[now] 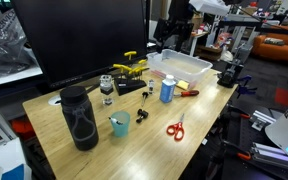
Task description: Put the blue bottle inside the plastic container on the right
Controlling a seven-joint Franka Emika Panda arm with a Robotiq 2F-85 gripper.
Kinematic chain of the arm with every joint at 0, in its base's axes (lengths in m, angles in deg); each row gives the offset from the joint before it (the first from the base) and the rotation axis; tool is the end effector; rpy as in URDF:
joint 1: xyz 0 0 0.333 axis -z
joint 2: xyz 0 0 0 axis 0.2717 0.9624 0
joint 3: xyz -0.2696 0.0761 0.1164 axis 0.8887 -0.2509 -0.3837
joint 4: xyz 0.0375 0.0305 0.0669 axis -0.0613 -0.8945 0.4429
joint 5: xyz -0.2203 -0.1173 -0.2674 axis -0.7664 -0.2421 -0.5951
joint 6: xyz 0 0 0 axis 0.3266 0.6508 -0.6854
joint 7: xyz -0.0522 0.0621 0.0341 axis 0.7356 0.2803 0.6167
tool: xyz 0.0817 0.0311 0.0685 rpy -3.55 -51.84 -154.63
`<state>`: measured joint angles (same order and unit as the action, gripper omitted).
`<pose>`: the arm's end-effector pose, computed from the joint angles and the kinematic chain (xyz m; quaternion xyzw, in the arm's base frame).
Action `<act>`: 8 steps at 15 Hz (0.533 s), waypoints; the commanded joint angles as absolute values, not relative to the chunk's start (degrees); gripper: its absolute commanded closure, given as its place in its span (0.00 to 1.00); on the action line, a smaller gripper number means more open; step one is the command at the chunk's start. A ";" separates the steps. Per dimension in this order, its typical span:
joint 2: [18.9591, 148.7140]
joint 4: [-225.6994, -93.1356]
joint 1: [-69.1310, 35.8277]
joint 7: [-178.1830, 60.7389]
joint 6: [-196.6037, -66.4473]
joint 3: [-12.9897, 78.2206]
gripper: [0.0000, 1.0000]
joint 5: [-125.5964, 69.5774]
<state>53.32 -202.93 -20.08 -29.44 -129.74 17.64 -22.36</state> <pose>0.4430 0.1246 0.4346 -0.9801 0.1753 -0.0867 0.0346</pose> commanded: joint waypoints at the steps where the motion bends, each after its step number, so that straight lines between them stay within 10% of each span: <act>1: 56.41 -205.87 -19.02 -24.56 -131.65 17.84 0.00 -21.82; 8: 61.62 -209.53 -20.56 -25.10 -132.33 19.38 0.00 -13.10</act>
